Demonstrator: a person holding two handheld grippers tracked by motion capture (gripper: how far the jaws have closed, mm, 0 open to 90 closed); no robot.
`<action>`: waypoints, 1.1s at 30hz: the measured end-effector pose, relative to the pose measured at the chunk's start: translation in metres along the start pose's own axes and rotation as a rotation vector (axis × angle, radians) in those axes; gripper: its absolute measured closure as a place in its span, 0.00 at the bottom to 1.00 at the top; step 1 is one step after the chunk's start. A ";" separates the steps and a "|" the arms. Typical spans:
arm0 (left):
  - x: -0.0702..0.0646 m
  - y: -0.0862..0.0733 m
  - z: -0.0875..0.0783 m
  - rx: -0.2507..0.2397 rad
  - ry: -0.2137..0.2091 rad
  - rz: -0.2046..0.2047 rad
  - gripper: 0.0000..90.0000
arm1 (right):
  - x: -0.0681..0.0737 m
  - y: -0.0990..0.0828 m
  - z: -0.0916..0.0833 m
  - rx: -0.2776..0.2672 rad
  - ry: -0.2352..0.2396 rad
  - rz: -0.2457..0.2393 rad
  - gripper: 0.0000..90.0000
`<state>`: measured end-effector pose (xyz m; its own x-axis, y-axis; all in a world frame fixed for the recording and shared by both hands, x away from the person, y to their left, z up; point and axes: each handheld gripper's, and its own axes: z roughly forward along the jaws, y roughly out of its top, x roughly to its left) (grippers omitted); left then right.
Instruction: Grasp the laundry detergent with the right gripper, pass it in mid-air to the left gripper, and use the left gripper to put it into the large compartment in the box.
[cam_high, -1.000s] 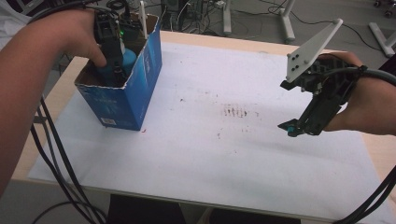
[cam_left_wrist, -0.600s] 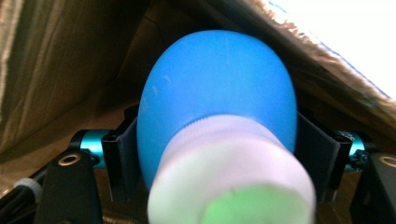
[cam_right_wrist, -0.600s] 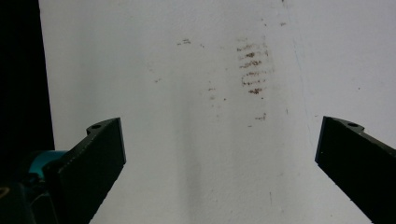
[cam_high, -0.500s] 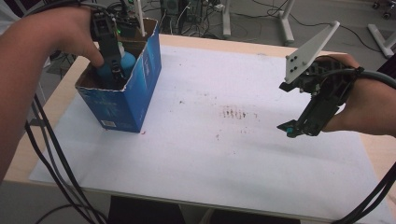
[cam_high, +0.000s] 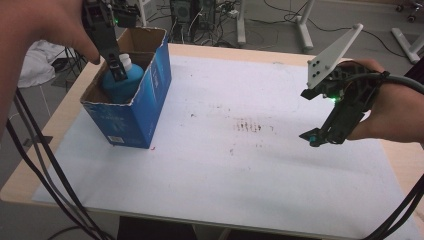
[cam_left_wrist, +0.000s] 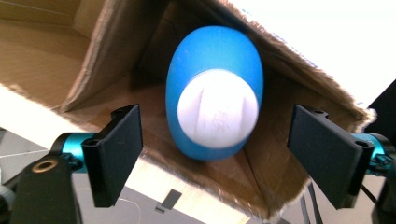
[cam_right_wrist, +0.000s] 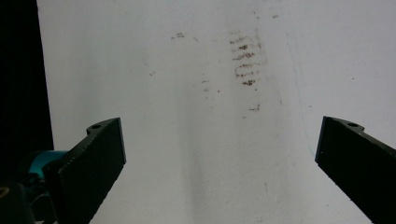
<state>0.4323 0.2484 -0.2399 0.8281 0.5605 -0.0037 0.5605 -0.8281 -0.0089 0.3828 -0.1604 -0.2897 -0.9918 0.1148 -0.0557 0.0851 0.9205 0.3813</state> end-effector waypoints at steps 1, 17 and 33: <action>-0.002 0.001 -0.007 0.009 0.007 0.006 0.19 | -0.002 0.000 -0.002 0.002 0.003 -0.004 0.01; -0.040 0.036 -0.047 -0.043 -0.015 0.178 0.08 | -0.022 0.005 -0.021 0.090 0.037 -0.024 0.01; -0.061 0.085 -0.031 -0.048 -0.062 0.330 0.02 | -0.052 -0.022 -0.016 0.199 0.016 0.005 0.01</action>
<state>0.4300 0.1439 -0.2090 0.9638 0.2598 -0.0594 0.2628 -0.9636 0.0498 0.4310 -0.1929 -0.2806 -0.9926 0.1149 -0.0386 0.1055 0.9758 0.1916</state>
